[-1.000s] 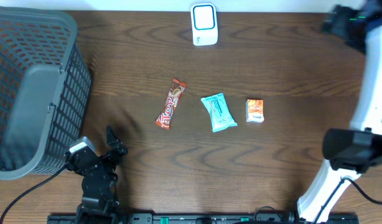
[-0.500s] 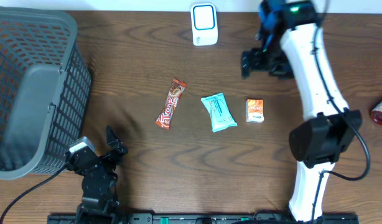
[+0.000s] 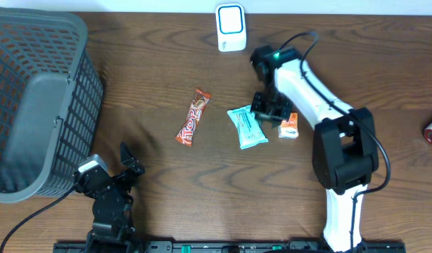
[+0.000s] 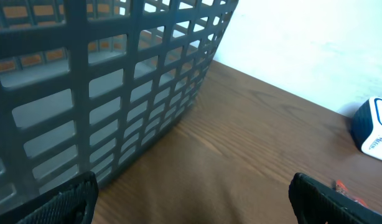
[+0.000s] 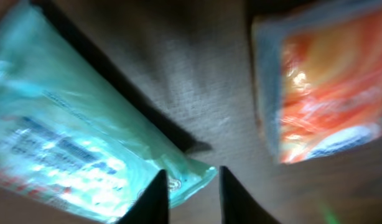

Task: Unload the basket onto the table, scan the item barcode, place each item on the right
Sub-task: 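Reach the right gripper to the orange snack packet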

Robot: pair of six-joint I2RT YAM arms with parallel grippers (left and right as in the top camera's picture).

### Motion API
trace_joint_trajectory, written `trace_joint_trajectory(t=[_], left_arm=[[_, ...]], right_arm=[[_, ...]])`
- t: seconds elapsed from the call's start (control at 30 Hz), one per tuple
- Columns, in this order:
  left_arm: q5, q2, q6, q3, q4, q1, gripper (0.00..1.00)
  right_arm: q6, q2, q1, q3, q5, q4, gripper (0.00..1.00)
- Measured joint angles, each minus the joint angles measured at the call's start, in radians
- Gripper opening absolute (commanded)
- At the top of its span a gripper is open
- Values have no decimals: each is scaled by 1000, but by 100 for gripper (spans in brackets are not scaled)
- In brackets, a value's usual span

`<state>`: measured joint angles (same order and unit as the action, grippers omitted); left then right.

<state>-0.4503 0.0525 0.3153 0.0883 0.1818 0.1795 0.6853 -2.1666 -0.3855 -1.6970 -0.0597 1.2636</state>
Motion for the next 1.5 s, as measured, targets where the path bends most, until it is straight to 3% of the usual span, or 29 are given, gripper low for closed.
trace_joint_trajectory(t=[0.37, 0.87, 1.17, 1.5], left_arm=[[0, 0, 0, 0, 0, 0, 98], [0, 0, 0, 0, 0, 0, 98], [0, 0, 0, 0, 0, 0, 98], [0, 0, 0, 0, 0, 0, 98]], right_arm=[[-52, -2, 4, 41, -87, 12, 1], [-89, 40, 116, 27, 292, 97, 5], [-94, 40, 138, 59, 339, 32, 5], [-95, 40, 138, 215, 275, -77, 1]])
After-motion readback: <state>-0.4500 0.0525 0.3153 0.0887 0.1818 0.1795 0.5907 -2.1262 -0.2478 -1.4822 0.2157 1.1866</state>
